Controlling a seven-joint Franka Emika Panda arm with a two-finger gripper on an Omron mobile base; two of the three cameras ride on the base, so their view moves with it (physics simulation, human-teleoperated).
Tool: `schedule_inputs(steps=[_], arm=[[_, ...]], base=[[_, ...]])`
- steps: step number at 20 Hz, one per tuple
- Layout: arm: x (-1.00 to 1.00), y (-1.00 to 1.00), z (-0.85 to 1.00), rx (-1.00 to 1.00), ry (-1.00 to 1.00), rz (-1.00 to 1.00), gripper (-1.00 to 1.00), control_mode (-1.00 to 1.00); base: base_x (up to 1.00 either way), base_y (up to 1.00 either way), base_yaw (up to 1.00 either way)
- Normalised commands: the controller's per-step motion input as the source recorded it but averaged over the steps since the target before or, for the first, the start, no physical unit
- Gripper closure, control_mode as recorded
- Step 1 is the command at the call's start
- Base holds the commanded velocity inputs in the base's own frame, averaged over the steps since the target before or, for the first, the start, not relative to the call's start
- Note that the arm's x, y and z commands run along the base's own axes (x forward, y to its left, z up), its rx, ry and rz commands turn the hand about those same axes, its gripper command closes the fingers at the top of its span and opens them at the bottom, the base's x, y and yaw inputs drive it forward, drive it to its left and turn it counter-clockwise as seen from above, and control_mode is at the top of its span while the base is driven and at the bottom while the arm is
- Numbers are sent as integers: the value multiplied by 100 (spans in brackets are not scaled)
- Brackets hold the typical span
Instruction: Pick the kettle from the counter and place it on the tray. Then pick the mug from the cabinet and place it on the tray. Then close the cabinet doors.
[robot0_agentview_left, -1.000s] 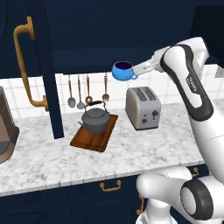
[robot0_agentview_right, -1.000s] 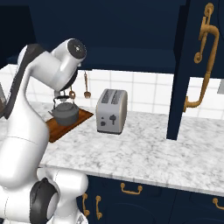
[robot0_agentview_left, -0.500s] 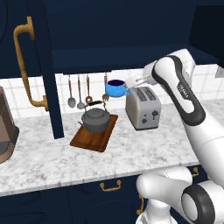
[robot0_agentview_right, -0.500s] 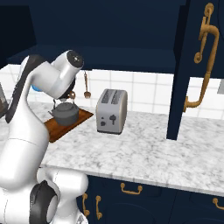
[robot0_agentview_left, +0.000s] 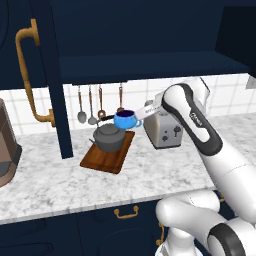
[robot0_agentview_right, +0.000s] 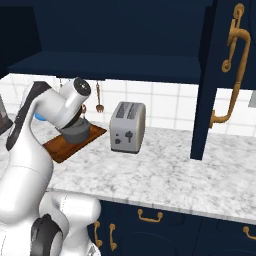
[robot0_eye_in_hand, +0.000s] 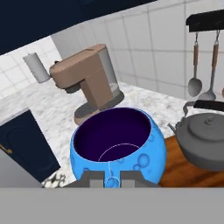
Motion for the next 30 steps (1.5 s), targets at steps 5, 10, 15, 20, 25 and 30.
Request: schedule_inputs(steps=[5, 10, 15, 20, 25, 30], arm=[[0, 14, -58, 0, 3, 0, 100, -100], [0, 10, -53, 0, 2, 0, 100, -100], [1, 2, -48, 0, 3, 0, 100, -100], [13, 2, -48, 0, 5, 0, 100, -100], [29, 6, -45, 0, 6, 0, 100, -100], [36, 13, -39, 0, 4, 0, 100, -100]], base=[[0, 0, 0], [0, 0, 0], [0, 0, 0], [0, 0, 0], [0, 0, 0], [0, 0, 0]])
